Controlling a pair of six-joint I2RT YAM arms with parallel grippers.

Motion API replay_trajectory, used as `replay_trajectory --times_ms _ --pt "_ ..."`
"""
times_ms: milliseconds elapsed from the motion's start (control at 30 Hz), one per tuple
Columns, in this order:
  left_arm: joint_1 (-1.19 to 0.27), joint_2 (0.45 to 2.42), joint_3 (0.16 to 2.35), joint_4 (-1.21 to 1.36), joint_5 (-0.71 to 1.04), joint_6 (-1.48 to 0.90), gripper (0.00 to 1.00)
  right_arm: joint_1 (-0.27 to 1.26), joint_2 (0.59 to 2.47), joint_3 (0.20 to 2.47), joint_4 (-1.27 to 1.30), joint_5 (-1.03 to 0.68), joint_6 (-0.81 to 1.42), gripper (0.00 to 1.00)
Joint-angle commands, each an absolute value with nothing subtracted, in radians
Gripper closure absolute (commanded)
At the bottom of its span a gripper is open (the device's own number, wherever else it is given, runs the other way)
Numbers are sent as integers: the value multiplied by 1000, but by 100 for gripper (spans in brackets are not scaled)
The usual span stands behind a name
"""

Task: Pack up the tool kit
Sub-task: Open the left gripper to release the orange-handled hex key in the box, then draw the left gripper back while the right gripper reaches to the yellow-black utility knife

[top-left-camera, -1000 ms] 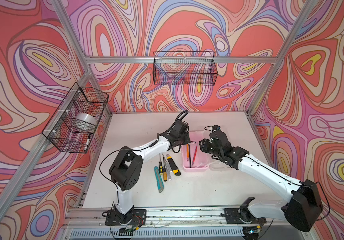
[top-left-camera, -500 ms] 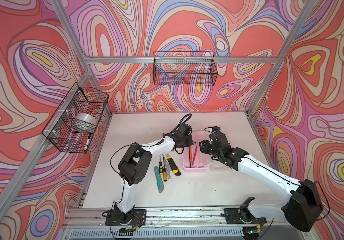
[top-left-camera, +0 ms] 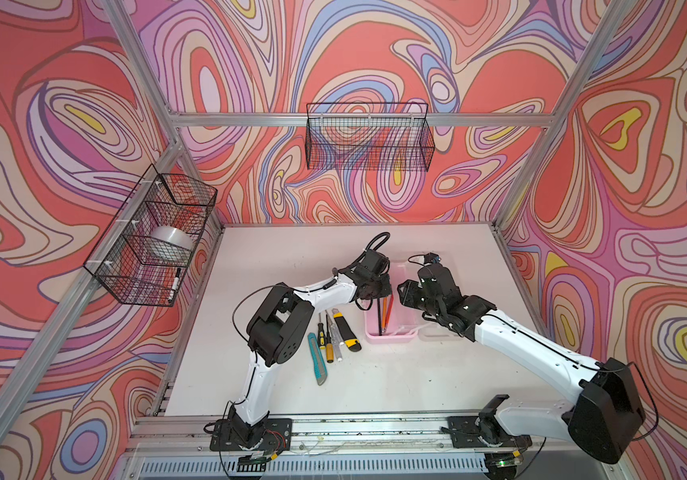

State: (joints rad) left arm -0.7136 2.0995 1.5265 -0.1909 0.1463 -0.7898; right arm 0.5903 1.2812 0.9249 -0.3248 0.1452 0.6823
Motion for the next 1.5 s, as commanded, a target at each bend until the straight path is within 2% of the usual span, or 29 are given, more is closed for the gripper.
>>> replay_trajectory --times_ms 0,267,433,667,833,967,1167,1367,1467 --pt "-716 2106 1561 -209 146 -790 76 588 1285 928 -316 152 674 58" --pt "-716 2066 1560 -212 138 -777 72 588 1283 967 -335 153 631 57" --pt "-716 1946 1543 -257 40 -679 66 588 1282 1013 -348 119 569 57" --pt "-715 1592 1292 -321 -118 -580 56 596 1316 1128 -408 -12 513 51" --pt "-712 1338 1098 -438 -186 -602 50 718 1377 1236 -500 78 483 50" --pt "-694 1181 977 -542 -220 -665 47 802 1444 1283 -525 74 495 46" --pt "-596 1004 776 -546 -145 -755 41 912 1568 1333 -590 65 482 38" --pt "-464 977 681 -484 -17 -775 40 967 1676 1377 -643 58 477 35" --pt "-443 984 657 -431 13 -777 40 969 1720 1378 -659 60 475 35"
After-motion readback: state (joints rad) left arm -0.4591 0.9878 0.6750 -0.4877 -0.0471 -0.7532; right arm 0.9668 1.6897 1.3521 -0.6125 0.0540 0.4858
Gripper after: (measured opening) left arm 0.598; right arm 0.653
